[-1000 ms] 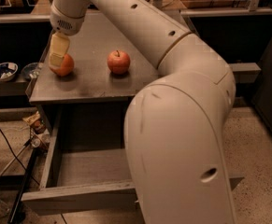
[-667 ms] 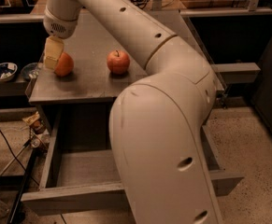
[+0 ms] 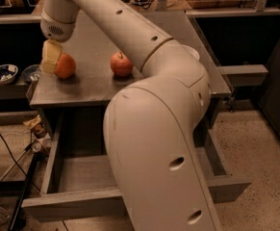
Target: Place orange into top drawer
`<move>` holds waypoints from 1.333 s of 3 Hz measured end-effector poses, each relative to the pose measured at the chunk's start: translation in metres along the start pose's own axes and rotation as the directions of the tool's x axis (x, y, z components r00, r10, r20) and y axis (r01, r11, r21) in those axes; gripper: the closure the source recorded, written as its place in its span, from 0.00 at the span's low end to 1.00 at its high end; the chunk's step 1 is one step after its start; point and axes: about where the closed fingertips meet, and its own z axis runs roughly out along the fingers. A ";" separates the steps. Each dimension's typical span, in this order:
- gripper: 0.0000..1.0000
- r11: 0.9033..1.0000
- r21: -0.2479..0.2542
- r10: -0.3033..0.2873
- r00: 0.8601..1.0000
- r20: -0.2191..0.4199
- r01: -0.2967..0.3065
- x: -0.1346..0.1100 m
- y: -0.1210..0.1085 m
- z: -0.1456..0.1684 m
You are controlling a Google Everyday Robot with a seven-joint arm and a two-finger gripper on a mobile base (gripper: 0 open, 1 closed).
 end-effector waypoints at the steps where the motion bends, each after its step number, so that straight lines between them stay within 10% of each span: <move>1: 0.00 1.000 -0.012 0.022 1.000 0.005 -0.021 0.011 -0.001 0.007; 4: 0.00 0.998 -0.043 0.049 0.999 0.022 -0.048 0.022 0.000 0.020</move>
Offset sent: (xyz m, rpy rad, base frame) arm 0.0076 -0.0176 -0.0199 0.0245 0.0497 -0.0305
